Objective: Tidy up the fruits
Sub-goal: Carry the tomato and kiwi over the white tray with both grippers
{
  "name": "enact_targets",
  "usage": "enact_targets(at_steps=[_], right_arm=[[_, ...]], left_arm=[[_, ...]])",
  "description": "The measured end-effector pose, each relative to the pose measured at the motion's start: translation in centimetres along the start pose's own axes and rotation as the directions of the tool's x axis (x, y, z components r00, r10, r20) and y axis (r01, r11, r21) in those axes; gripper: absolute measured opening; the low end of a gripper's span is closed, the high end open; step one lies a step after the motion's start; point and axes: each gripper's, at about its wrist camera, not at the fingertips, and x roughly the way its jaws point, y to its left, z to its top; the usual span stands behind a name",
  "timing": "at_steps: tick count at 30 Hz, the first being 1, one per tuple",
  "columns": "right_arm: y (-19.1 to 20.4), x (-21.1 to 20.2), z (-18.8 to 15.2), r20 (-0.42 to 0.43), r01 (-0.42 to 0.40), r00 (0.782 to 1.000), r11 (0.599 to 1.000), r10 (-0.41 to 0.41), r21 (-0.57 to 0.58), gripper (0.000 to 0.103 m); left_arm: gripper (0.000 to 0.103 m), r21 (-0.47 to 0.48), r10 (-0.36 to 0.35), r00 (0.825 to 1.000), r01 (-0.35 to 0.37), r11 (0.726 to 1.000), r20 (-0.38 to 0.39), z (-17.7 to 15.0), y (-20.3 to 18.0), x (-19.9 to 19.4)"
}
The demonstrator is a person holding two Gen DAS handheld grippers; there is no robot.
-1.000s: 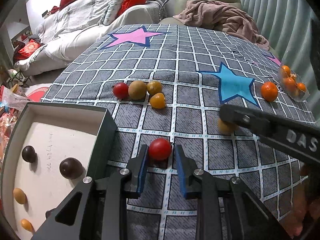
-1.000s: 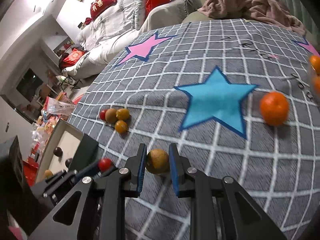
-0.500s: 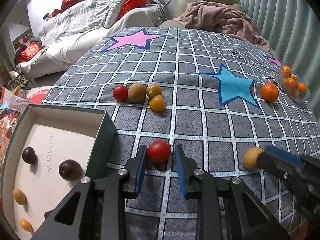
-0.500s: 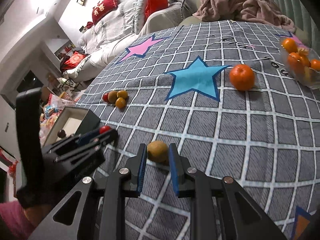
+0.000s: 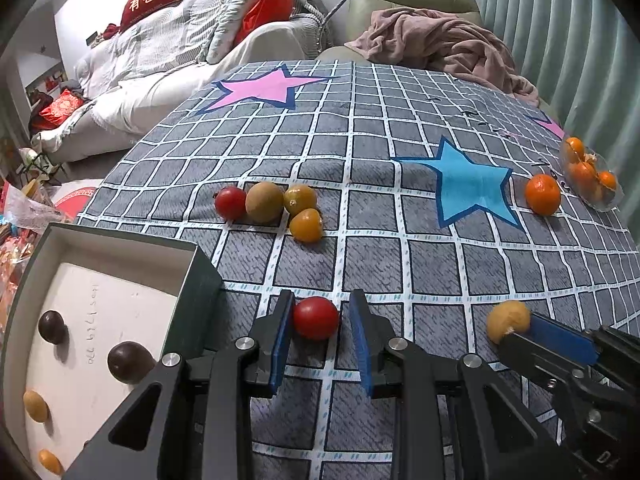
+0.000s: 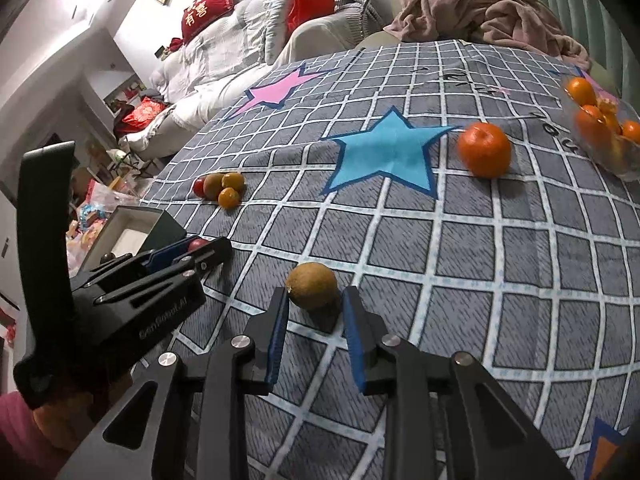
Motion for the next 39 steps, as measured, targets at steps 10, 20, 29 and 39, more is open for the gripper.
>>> enact_targets(at_steps=[10, 20, 29, 39], right_arm=[[-0.4, -1.6, -0.9, 0.014, -0.022, 1.000, 0.999, 0.021, 0.048, 0.024], [0.6, -2.5, -1.3, -0.006, 0.001, 1.000, 1.000, -0.001, 0.010, 0.026], [1.8, 0.2, -0.1, -0.007, 0.028, 1.000, 0.998, -0.028, -0.048, 0.054], [1.6, -0.4, -0.8, -0.027, 0.021, 0.999, 1.000, -0.021, -0.014, 0.028]], left_arm=[[0.023, -0.004, -0.048, 0.999, 0.048, 0.999, -0.010, -0.7, 0.4, -0.7], [0.023, -0.025, -0.071, 0.997, 0.071, 0.997, -0.013, -1.8, 1.1, -2.6], [0.023, -0.036, -0.066, 0.997, 0.065, 0.997, -0.031, -2.3, 1.3, -1.9], [0.023, -0.052, -0.101, 0.994, 0.099, 0.994, -0.034, -2.4, 1.7, -2.3]])
